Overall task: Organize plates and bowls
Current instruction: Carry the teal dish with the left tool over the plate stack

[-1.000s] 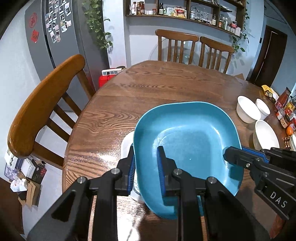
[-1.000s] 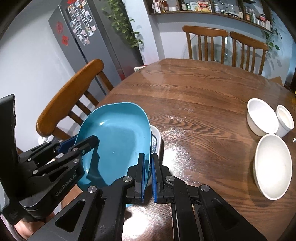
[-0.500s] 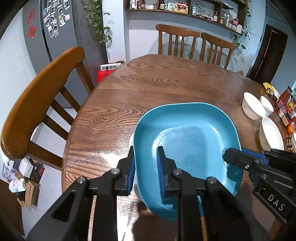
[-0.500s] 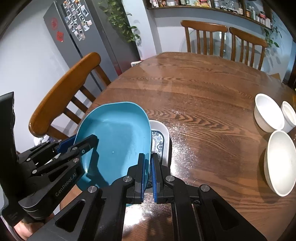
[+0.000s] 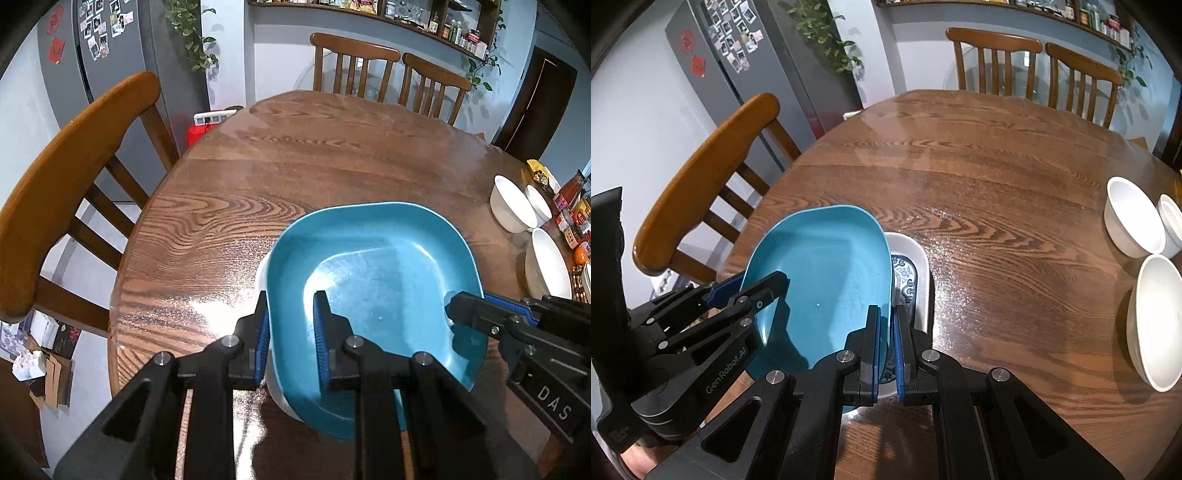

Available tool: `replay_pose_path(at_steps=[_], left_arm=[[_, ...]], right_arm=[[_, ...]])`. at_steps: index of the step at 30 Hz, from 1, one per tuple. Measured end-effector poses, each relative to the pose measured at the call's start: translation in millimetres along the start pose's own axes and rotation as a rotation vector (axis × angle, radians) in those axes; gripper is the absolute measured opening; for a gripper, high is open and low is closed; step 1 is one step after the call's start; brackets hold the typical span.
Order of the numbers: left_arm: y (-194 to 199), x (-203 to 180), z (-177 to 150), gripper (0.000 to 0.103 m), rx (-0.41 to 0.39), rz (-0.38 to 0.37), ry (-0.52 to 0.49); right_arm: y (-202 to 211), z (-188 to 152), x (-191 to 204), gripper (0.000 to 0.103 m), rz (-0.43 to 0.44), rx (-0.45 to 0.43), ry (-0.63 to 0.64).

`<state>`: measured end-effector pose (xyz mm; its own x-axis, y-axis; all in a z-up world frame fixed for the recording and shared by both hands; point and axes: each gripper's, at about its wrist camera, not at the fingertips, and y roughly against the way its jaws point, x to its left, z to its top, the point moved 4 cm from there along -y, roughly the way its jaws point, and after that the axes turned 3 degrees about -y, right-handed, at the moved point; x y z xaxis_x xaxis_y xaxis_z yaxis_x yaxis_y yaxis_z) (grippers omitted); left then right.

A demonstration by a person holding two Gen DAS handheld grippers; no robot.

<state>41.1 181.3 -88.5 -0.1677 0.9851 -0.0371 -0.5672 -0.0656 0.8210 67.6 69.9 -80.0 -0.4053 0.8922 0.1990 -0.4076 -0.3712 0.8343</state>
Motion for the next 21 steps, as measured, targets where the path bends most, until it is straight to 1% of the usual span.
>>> replay_pose_path(at_steps=[15,21], left_arm=[[-20.6,9.6,4.7,0.019,0.035,-0.006,0.016],[-26.6,8.5,1.5,0.019,0.054,-0.013,0.01]], right_arm=[[-22.7,5.5,2.5,0.008,-0.021,0.042,0.021],[-29.8,6.4,-0.3,0.008,-0.023,0.057,0.011]])
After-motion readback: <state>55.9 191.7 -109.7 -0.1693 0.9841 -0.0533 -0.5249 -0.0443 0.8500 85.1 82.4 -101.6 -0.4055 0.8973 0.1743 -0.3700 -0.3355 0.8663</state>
